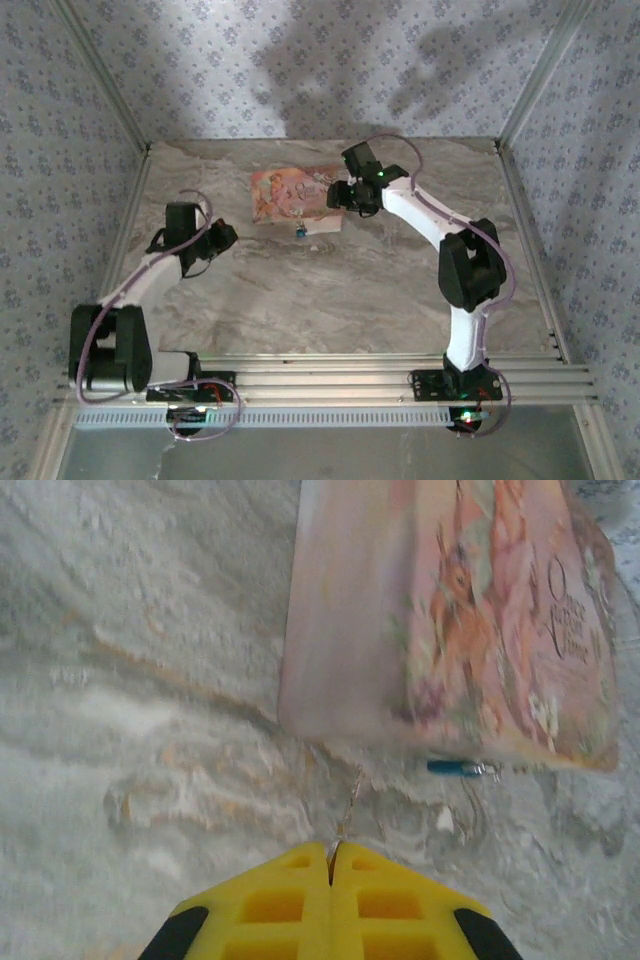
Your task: Unlock a padlock with a key
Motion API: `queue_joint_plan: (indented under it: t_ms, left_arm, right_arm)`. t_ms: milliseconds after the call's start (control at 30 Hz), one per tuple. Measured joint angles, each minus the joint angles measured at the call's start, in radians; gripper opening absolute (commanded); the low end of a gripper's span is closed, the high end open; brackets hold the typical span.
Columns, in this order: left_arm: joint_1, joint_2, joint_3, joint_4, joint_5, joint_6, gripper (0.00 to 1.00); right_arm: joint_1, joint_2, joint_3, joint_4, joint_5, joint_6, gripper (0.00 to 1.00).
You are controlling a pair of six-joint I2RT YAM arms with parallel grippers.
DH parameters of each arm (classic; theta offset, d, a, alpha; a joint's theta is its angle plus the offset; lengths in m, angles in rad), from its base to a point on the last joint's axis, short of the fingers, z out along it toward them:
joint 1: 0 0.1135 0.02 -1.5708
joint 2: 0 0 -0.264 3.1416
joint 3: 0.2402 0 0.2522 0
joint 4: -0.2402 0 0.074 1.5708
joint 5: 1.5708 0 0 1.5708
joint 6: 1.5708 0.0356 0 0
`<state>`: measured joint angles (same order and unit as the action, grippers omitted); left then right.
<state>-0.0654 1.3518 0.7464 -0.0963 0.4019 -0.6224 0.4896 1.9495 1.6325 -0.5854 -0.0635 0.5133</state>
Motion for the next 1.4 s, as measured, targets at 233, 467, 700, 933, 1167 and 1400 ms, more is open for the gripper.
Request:
queue_joint_plan:
  t_ms: [233, 467, 700, 933, 1167, 1400]
  left_arm:
    - [-0.012, 0.272, 0.246, -0.025, -0.069, 0.075, 0.0]
    - [-0.13, 0.436, 0.468, -0.121, -0.145, 0.155, 0.0]
    - [-0.231, 0.454, 0.514, -0.163, -0.23, 0.17, 0.0]
    - [-0.322, 0.45, 0.51, -0.158, -0.269, 0.166, 0.0]
    - [-0.402, 0.372, 0.404, -0.124, -0.261, 0.147, 0.0]
    - [-0.365, 0.226, 0.263, -0.098, -0.218, 0.151, 0.0]
  right_arm:
    - [-0.069, 0.094, 0.009, 0.035, -0.136, -0.002, 0.57]
    - [-0.093, 0.095, -0.005, 0.082, -0.249, -0.031, 0.51]
    - [-0.135, -0.004, -0.178, 0.153, -0.285, -0.058, 0.47]
    - [-0.146, -0.175, -0.372, 0.142, -0.238, -0.058, 0.51]
    - [-0.144, -0.365, -0.512, 0.101, -0.13, -0.05, 0.59]
    - [-0.053, -0.61, -0.564, 0.107, 0.031, -0.007, 0.6]
